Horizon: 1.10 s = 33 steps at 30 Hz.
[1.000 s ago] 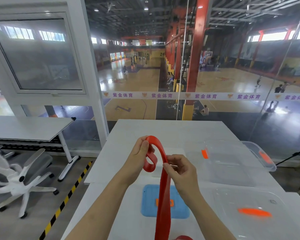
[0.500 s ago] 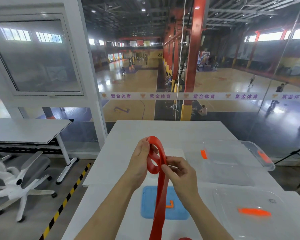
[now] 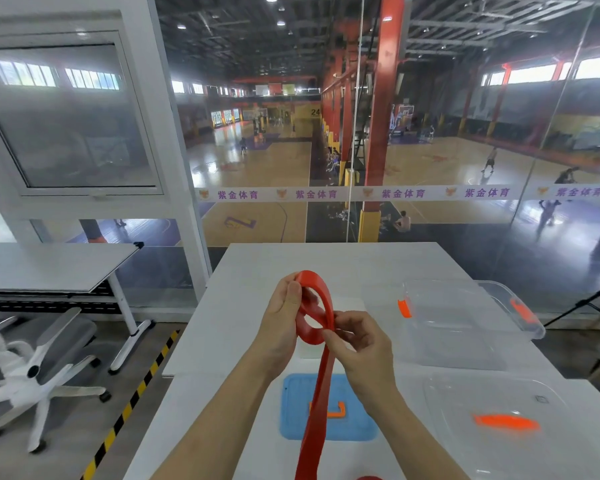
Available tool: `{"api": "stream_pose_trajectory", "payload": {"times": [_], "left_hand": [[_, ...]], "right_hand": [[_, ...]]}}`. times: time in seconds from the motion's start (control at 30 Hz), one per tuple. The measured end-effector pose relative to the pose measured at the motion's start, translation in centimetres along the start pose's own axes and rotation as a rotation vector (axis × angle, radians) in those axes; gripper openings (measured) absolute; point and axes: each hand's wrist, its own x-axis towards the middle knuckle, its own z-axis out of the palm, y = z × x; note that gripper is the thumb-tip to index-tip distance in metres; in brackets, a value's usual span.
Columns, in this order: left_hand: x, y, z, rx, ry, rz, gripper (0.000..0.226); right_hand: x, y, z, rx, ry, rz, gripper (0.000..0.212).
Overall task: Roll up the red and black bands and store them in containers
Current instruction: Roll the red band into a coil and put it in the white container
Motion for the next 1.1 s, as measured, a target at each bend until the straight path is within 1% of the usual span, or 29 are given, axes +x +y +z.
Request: {"api": "stream_pose_trajectory", "payload": {"times": [0.07,0.27,0.33,0.47,0.53,0.67,0.77,0.97,1.0,1.1], "left_hand": [[0.0,-0.1,0.1,-0.028,0.018,-0.003,0.027],[0.3,0.5,0.7,-0.201,0.08,-0.07,0.031],[0.4,0.6,0.7,-0.279,0.111,-0.091,0.033],[0.3,0.6,0.8,-0.417,0.166,-0.113,0.038],[0.0,0.3,0.7,-0.45,0.181,-0.114,0.041],[-0.8,-0.7,0.1,-0.394,0.143,-0.05,0.048],[-1.3,-0.9,-0.4,-0.317,0.093,-0.027,0.055],[-1.4,-0.8,-1.2,-0.203,0.047,0.001,0.051],[-1.4,-0.9,-1.3,-0.171,0.043,-0.006,0.048],[-1.3,-1.2,-2.0,-0.005,0.012,-0.003,0.029]], "right_hand": [[0.1,0.0,-0.1,0.024,0.032,0.004,0.021],[-0.5,0.0,0.1,0.07,-0.02,0.056,0.029],[-0.8,0.0,0.4,0.095,0.0,0.067,0.031],[-1.2,-0.2,1.0,0.18,0.077,0.088,0.028],[-1.1,-0.4,1.0,0.213,0.113,0.09,0.027],[-0.4,-1.4,0.3,0.286,0.156,0.065,0.026],[0.3,-2.2,-0.2,0.258,0.141,0.021,0.024],[1.6,-2.3,-0.5,0.21,0.073,0.003,0.023],[1.8,-2.3,-0.6,0.199,0.071,-0.001,0.023],[2.2,-2.2,-1.2,0.152,0.076,-0.014,0.022]]}}
